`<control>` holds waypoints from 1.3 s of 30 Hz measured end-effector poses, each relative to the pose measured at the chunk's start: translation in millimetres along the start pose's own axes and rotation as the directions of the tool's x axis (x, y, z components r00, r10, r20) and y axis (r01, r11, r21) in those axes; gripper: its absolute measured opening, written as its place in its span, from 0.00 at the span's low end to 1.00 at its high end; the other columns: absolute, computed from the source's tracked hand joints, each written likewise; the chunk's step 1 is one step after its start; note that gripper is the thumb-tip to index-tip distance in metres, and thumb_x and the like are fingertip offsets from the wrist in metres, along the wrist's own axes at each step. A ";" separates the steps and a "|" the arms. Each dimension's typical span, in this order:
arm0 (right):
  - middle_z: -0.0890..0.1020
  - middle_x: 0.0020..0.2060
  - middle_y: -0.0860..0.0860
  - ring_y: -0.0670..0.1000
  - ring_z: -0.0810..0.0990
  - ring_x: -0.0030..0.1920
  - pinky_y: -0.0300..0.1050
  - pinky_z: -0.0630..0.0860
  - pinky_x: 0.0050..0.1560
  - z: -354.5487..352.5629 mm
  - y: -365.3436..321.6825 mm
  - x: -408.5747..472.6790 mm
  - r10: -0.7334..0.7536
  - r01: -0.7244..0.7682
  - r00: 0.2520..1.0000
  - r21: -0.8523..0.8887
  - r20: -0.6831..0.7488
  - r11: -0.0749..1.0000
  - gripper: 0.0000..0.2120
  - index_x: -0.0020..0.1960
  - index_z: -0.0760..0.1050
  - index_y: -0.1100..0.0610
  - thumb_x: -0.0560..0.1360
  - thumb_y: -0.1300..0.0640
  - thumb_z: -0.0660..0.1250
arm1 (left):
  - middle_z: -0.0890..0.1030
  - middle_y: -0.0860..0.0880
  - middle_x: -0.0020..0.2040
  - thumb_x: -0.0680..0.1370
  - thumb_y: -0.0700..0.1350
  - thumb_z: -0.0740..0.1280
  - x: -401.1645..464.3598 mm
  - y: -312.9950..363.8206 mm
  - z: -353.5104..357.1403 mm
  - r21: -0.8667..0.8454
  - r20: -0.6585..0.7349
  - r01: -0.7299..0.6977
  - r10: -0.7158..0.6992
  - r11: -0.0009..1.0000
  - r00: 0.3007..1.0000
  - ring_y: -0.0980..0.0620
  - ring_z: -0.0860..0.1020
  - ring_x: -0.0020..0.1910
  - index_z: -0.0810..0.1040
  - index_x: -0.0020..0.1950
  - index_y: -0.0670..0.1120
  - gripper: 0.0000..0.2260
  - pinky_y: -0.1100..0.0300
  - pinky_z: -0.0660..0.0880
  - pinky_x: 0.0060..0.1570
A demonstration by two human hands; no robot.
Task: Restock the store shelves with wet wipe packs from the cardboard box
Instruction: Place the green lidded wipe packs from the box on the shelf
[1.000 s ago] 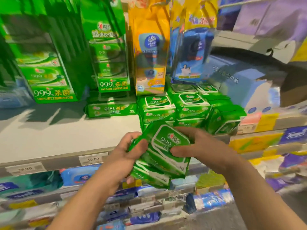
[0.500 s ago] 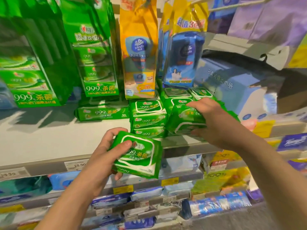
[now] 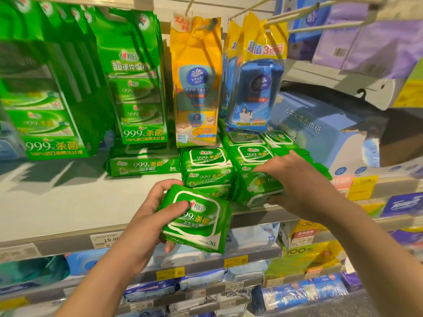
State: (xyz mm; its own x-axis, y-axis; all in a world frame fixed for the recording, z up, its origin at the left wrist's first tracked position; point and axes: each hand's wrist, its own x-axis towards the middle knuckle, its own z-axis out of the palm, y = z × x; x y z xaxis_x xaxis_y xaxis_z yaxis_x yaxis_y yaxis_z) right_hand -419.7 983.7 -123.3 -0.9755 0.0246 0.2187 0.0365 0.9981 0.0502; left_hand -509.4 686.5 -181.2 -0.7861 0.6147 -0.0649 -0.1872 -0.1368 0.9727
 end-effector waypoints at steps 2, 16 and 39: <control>0.77 0.67 0.44 0.50 0.72 0.69 0.53 0.49 0.80 0.9 -3.3 0.9 0.003 -0.003 1.000 0.000 0.012 1.000 0.37 0.74 0.70 0.42 0.69 0.48 0.81 | 0.83 0.44 0.43 0.63 0.54 0.77 -0.1 0.2 -0.4 -0.004 0.009 0.001 -0.001 1.000 1.000 0.48 0.75 0.30 0.77 0.60 0.56 0.26 0.60 0.66 0.23; 0.73 0.66 0.47 0.52 0.70 0.67 0.50 0.71 0.65 25.5 -16.3 -5.2 0.093 -0.094 0.995 -0.038 -0.023 0.995 0.32 0.77 0.66 0.42 0.76 0.47 0.73 | 0.83 0.45 0.47 0.66 0.49 0.76 0.7 -0.3 -7.7 -0.007 0.021 -0.005 0.005 1.000 1.000 0.47 0.77 0.33 0.78 0.60 0.57 0.23 0.59 0.67 0.24; 0.76 0.59 0.58 0.61 0.73 0.58 0.57 0.77 0.52 63.5 -12.2 -13.1 0.091 -0.129 0.962 -0.136 -0.256 0.982 0.37 0.73 0.72 0.55 0.68 0.52 0.81 | 0.82 0.42 0.57 0.70 0.45 0.72 13.4 -14.9 -4.3 -0.014 0.041 0.010 -0.009 1.000 0.999 0.44 0.78 0.43 0.78 0.61 0.59 0.21 0.58 0.68 0.24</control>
State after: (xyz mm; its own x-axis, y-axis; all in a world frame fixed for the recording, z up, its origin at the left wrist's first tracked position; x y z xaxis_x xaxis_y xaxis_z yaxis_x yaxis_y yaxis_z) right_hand -421.2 974.8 -188.6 -0.8798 0.0996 0.4648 0.1909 0.9695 0.1536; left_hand -519.7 693.4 -197.5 -0.7597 0.6471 -0.0644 -0.2028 -0.1417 0.9689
